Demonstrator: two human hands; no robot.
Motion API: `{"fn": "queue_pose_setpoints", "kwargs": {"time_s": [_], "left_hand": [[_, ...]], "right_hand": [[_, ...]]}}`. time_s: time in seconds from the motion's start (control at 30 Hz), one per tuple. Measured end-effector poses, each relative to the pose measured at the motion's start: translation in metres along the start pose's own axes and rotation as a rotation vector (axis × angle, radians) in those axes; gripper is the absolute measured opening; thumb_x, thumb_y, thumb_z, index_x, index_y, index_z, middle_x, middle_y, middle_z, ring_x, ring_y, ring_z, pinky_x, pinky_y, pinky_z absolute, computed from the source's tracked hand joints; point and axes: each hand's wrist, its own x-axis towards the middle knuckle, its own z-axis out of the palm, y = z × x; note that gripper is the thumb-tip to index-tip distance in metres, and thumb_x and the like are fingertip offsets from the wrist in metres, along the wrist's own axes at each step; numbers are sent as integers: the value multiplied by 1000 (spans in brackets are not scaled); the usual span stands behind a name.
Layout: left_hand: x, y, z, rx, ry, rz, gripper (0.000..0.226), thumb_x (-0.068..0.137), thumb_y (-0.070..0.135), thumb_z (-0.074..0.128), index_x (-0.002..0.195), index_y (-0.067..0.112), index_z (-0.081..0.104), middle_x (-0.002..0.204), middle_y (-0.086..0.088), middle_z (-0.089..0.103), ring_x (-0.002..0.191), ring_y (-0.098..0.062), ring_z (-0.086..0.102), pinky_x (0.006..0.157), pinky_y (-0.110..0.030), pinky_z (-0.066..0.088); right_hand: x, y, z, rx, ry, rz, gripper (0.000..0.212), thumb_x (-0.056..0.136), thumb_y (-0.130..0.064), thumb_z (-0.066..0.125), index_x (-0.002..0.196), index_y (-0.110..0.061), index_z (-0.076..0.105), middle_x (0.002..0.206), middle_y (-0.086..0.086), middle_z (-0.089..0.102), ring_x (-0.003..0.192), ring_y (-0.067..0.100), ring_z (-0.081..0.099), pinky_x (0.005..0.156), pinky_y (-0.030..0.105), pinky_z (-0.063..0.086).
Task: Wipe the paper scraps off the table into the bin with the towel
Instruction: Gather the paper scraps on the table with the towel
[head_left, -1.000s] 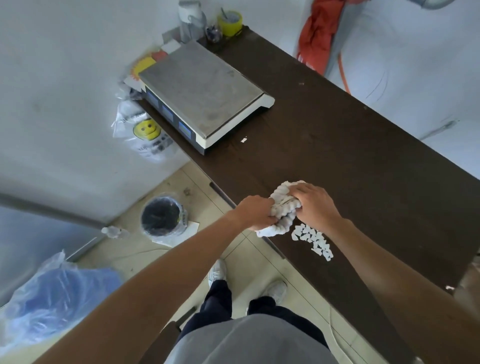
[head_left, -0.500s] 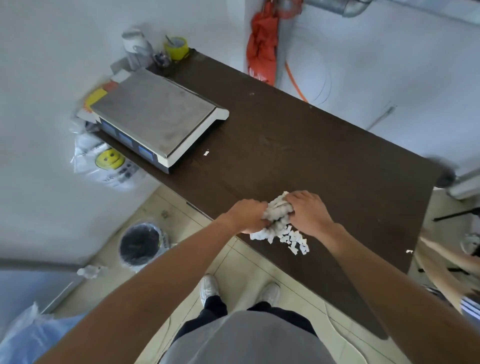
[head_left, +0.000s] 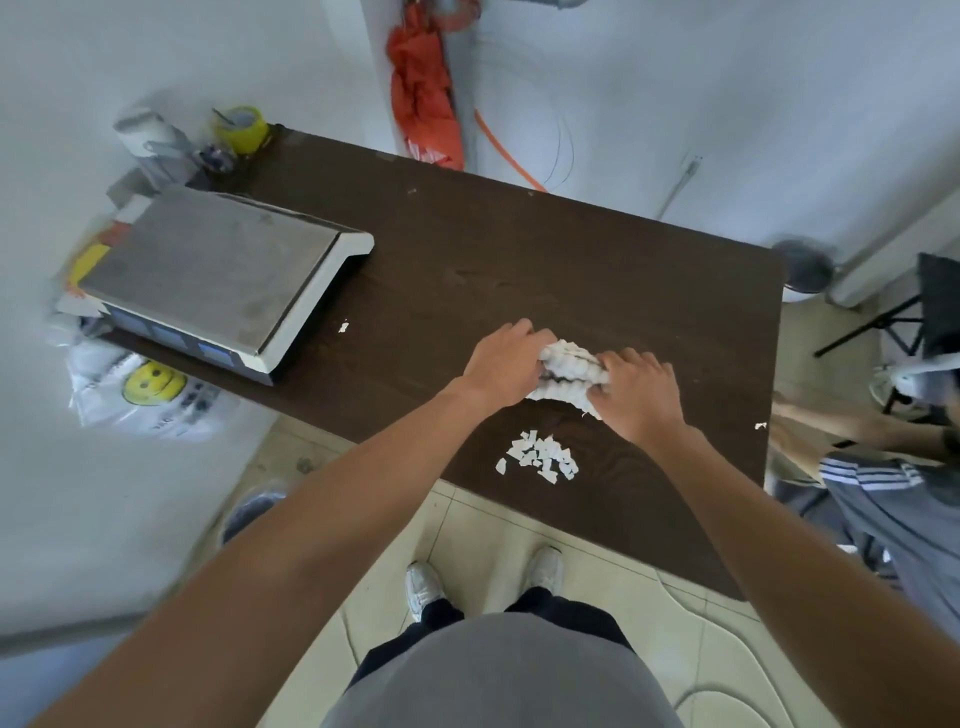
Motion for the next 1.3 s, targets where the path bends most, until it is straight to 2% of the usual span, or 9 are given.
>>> {"fn": "queue_pose_setpoints", "kwargs": {"time_s": [0.17,0.3,0.5,0.8,0.97,1.1,1.3], "left_hand": [[13,21,9,28,-11,106,43,88,13,72,129,17,61,121,-7,58,115,-25,53,87,-38,51],[20,33,18,92,-38,142,45,83,10,74,127,14,61,121,-7,58,114,-26,53,88,-39,54],[18,39,37,134,-86,177,58,83,0,68,138,10,55,134,-13,56,126,-30,51,94,-43,54],[4,34,48,55,-83,145,66,91,3,64,152,10,40,157,-14,37,151,-27,25,107,-40,47],[1,32,44,43,-67,123,65,92,5,64,152,9,40,157,-15,39,150,-29,28,112,-43,44],[-2,30,35,-20,-22,39,65,93,12,65,152,5,37,156,-15,41,149,-28,30,114,-43,42],[-7,16,20,-66,-1,-21,62,97,21,61,152,6,37,154,-13,43,147,-27,34,116,-43,39]], "right_hand": [[-18,17,7,-3,11,62,40,82,-35,61,114,-11,64,105,11,65,101,33,59,87,43,45],[-25,24,14,17,-24,105,40,83,-35,59,114,-10,63,106,11,64,102,32,59,89,43,44],[-31,32,26,53,-98,152,36,85,-35,56,110,-8,61,107,12,61,103,33,56,88,43,43],[-32,30,28,14,-144,95,39,89,-36,58,117,-9,58,109,12,58,102,33,57,86,43,45],[-30,25,24,-68,-139,34,37,89,-40,54,111,-10,58,106,8,57,98,28,55,84,40,45],[-35,18,27,-176,-146,-4,45,89,-45,52,114,-8,57,109,9,54,99,26,53,84,40,45],[-26,5,13,-253,-226,47,64,86,-54,53,126,-5,47,122,13,45,108,31,51,89,43,45]]}}
